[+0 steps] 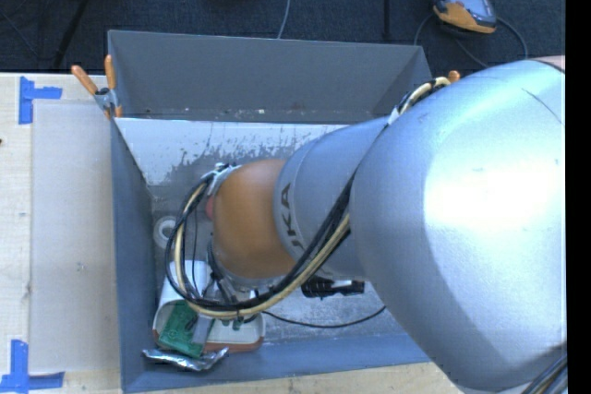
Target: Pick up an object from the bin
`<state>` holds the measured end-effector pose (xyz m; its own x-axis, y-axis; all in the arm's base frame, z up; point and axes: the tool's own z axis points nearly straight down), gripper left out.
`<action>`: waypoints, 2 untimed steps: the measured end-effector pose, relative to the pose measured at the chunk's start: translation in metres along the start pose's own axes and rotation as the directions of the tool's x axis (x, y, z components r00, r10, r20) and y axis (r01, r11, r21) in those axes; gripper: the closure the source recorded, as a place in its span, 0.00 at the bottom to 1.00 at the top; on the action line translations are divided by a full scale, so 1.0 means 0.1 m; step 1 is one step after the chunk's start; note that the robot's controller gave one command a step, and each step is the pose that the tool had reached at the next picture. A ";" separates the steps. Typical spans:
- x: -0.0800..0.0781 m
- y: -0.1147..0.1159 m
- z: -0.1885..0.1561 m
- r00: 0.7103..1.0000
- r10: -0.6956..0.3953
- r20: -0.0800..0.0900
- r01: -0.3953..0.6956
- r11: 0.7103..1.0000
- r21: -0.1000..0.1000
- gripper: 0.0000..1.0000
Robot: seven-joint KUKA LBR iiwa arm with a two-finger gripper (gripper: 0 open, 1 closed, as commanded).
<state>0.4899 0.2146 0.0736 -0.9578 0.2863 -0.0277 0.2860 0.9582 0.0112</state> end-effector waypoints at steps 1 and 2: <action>-0.03 -0.09 -0.04 0.819 -0.574 0.019 0.574 0.819 -0.006 0.00; 0.00 0.22 -0.01 0.786 -0.618 -0.006 0.618 0.786 0.000 0.00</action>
Offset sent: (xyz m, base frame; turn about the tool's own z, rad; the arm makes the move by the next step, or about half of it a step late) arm -0.0142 -0.0101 -0.0036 -0.6228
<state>0.4964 0.2353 0.0750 -0.9301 -0.3667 -0.0229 -0.3666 0.9304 -0.0087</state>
